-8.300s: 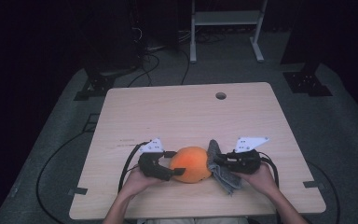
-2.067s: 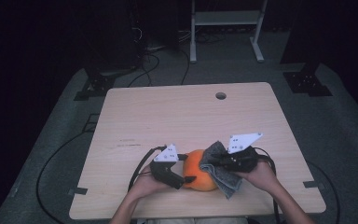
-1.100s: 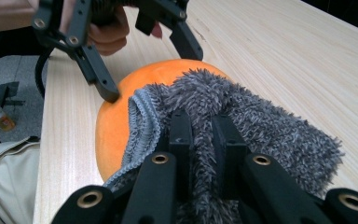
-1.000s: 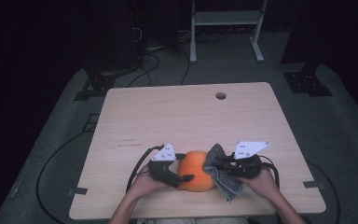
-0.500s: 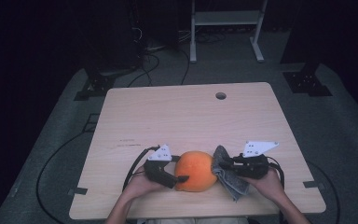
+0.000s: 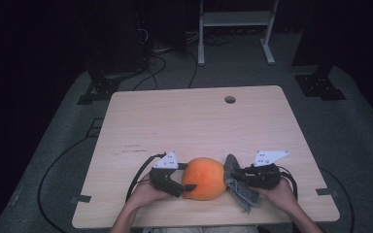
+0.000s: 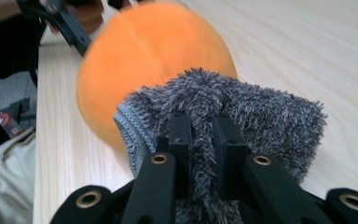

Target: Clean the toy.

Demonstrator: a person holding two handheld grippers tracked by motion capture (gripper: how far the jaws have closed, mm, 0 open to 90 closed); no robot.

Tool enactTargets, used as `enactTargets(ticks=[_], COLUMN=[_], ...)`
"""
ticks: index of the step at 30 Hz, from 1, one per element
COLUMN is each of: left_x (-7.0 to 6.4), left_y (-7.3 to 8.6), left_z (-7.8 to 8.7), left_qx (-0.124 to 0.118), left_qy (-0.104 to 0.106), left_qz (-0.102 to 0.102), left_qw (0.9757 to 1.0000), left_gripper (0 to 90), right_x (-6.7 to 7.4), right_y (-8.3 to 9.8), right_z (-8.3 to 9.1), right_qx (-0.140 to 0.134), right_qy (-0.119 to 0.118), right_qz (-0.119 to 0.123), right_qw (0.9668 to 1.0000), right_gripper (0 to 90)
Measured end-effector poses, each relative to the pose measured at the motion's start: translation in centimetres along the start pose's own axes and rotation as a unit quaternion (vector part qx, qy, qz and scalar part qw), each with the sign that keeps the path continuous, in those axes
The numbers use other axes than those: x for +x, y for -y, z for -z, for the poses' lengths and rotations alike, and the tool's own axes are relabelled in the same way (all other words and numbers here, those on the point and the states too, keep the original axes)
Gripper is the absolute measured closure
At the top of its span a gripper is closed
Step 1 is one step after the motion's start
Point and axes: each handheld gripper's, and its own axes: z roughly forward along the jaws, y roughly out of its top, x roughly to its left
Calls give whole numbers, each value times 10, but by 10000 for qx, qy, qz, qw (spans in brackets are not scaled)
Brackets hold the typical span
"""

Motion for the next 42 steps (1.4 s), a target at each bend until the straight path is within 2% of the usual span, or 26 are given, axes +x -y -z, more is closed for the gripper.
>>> enactTargets(ticks=[3,6,8,9,10,12,13,15,17,18,19,20,24,27,29,32,36,38,39,42], left_x=[-3,-7,-9,-9,-9,-7,-6,-4,-4,-4,-5,-6,-14,-21,-21,-19,-14,-10,-7,-4], left_y=[-1,-5,-7,-7,-7,-12,-14,-17,-19,-19,-19,-19,-20,-24,-24,-22,-14,-9,-7,-2], left_z=[-1,-3,-4,-3,-3,-4,-4,-6,-11,-14,-16,-17,-15,-14,-13,-11,-9,-8,-8,-6], left_qx=[-26,-3,-3,-10,-23,108,130,112,233,285,231,218,178,208,81,-14,-85,-126,-160,-230], left_qy=[19,10,18,34,62,80,54,24,29,55,54,26,-140,-328,-372,-330,-224,-98,-4,49], left_qz=[-62,-267,-328,-317,-267,-62,-1,66,40,35,58,-7,-292,-550,-599,-553,-420,-248,-135,-46], left_qw=[10000,9996,9995,9995,9996,9999,9999,9999,9997,9996,9997,9998,9993,9977,9975,9979,9988,9996,9998,9997], left_gripper=[187,188,187,180,159,52,9,8,0,0,0,11,224,267,298,321,315,310,298,272], right_x=[0,4,7,8,10,17,22,28,34,34,34,32,27,27,28,25,21,20,19,13], right_y=[-6,-26,-41,-47,-52,-52,-49,-47,-43,-41,-39,-37,-32,-31,-29,-24,-13,-9,-6,2], right_z=[7,9,6,2,-3,-19,-26,-29,-28,-26,-25,-24,-16,-14,-12,-8,-6,-4,-3,0], right_qx=[-63,-311,-446,-471,-369,-42,-3,-82,-120,-149,-177,-198,-269,-284,-312,-377,-326,-274,-227,85], right_qy=[18,-25,-92,-110,-133,-127,-127,-170,-76,-88,-94,-77,-77,-105,-31,-38,-75,-59,-64,-98], right_qz=[84,297,403,451,521,763,847,907,1027,997,950,925,740,738,779,651,501,443,417,349], right_qw=[9999,9991,9982,9978,9979,9970,9963,9957,9946,9949,9953,9955,9969,9968,9965,9972,9982,9986,9989,9993], right_gripper=[788,789,787,787,787,788,790,791,791,790,791,791,791,791,791,790,790,790,789,788])
